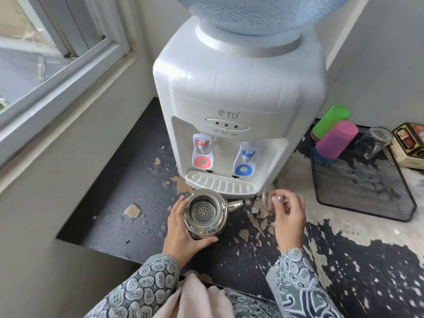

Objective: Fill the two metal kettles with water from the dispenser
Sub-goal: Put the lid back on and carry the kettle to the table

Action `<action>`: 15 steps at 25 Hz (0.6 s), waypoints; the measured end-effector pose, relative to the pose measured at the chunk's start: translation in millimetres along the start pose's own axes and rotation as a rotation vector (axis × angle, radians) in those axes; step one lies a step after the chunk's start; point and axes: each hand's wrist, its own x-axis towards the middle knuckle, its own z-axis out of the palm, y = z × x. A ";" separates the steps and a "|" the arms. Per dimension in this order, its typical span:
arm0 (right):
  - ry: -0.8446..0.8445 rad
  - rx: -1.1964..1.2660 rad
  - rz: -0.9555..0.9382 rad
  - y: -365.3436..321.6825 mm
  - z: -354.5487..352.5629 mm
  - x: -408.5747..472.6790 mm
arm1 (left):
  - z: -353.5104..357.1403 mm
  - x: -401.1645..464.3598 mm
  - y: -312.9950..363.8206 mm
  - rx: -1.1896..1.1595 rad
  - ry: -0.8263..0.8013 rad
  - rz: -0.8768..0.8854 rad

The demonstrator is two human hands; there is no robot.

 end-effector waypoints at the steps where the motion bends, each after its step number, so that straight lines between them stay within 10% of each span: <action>1: 0.052 0.034 -0.106 -9.5 0.5 2.2 | -0.2 -0.6 -0.3 0.005 -0.006 -0.007; 9: -0.379 -0.335 -0.837 -50.7 66.4 -34.4 | 1.5 0.0 -1.4 0.064 0.060 0.029; 15: -0.591 -0.429 -0.708 -51.1 83.1 -38.9 | 1.1 -1.9 0.7 0.022 0.046 0.024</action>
